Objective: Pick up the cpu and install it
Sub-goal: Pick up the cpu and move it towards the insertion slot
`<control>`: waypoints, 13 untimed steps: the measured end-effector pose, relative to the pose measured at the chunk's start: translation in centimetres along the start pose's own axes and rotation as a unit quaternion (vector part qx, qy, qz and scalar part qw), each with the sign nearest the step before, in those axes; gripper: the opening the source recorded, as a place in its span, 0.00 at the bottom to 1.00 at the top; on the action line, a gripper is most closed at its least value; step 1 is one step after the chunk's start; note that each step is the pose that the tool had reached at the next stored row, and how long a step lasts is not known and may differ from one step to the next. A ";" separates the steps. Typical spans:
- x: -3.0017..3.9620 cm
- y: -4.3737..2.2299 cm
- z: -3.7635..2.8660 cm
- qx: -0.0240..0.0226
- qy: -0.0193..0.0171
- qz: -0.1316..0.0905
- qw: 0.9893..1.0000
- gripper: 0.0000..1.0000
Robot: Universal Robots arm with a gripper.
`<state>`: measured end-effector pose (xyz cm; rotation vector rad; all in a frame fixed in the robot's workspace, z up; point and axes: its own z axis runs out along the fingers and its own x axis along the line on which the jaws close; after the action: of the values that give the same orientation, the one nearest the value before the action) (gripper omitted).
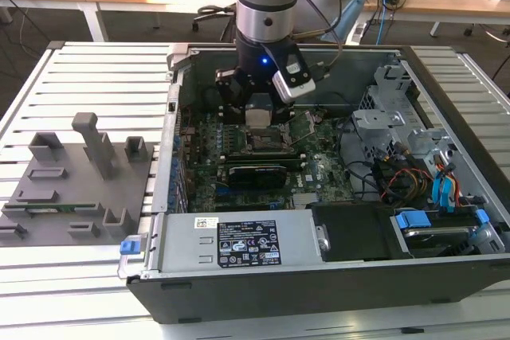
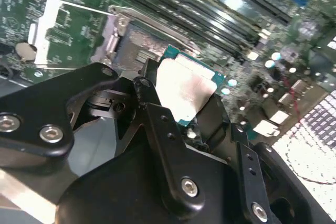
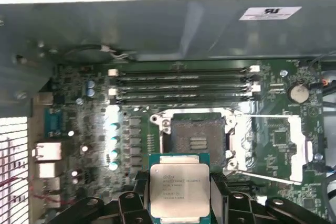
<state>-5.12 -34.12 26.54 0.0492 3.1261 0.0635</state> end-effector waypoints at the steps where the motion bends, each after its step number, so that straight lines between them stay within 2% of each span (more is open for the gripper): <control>1: -0.40 0.11 0.06 0.000 0.000 0.000 1.000 0.55; 5: -1.30 0.28 0.16 0.000 0.000 0.000 1.000 0.55; 13: -1.39 0.31 0.17 0.000 0.000 0.000 1.000 0.55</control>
<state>-3.72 -33.85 26.40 0.0493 3.1265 0.0623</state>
